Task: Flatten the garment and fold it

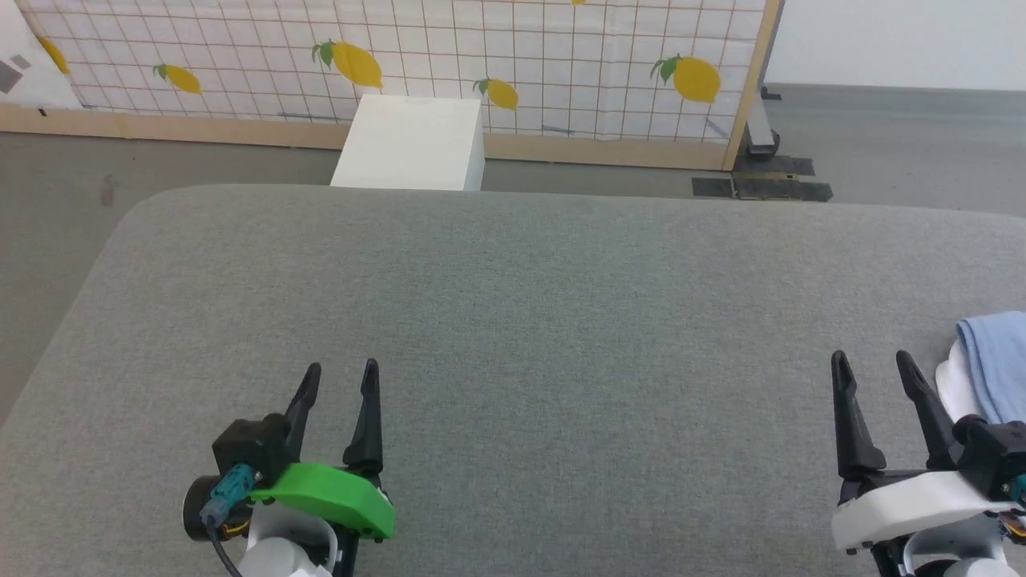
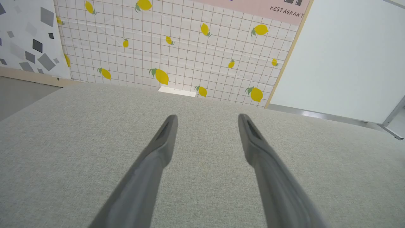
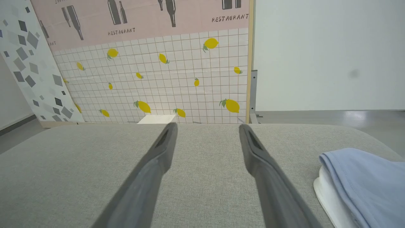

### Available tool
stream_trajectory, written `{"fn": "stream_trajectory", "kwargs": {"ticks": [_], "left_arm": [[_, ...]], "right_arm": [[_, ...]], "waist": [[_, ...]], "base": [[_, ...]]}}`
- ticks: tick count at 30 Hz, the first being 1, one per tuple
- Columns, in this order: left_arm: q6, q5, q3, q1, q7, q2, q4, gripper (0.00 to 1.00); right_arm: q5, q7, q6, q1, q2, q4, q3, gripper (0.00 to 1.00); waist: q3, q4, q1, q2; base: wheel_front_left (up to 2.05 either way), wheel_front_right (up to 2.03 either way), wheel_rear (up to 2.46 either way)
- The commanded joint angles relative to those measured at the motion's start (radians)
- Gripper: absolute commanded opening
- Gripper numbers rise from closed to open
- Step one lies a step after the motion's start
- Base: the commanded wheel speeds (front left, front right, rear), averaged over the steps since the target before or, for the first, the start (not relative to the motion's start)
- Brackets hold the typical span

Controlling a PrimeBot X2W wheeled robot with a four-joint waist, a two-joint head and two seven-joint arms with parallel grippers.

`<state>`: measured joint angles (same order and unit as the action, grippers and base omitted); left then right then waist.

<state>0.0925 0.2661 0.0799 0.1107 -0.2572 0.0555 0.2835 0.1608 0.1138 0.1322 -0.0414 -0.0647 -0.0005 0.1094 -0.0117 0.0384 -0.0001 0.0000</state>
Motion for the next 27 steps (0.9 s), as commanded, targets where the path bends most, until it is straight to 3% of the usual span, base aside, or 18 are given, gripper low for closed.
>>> {"fn": "stream_trajectory", "kwargs": {"ticks": [1, 11, 12, 27], "left_arm": [[-0.006, 0.004, 0.002, -0.014, -0.004, -0.004, 0.001, 1.00], [-0.013, 0.009, -0.001, -0.020, -0.004, -0.005, 0.002, 1.00], [-0.007, 0.008, -0.001, -0.008, 0.000, 0.000, 0.001, 0.00], [-0.010, -0.003, -0.004, -0.012, 0.011, 0.000, -0.011, 0.00]], "right_arm": [[0.000, 0.006, -0.002, -0.013, 0.006, 0.000, 0.000, 1.00], [0.011, 0.004, -0.002, -0.023, 0.014, -0.002, -0.014, 1.00], [0.006, 0.001, 0.000, -0.012, 0.012, 0.000, -0.013, 0.00], [0.001, -0.005, 0.000, -0.009, 0.011, 0.001, -0.016, 0.00]], "waist": [[-0.005, 0.004, 0.0001, 0.0000], [-0.003, -0.005, 0.0001, 0.0000], [-0.003, -0.006, 0.0001, 0.0000], [-0.003, -0.008, 0.0001, 0.0000]], "base": [[0.00, 0.00, 0.00], [0.00, 0.00, 0.00], [0.00, 0.00, 0.00], [0.00, 0.00, 0.00]]}}
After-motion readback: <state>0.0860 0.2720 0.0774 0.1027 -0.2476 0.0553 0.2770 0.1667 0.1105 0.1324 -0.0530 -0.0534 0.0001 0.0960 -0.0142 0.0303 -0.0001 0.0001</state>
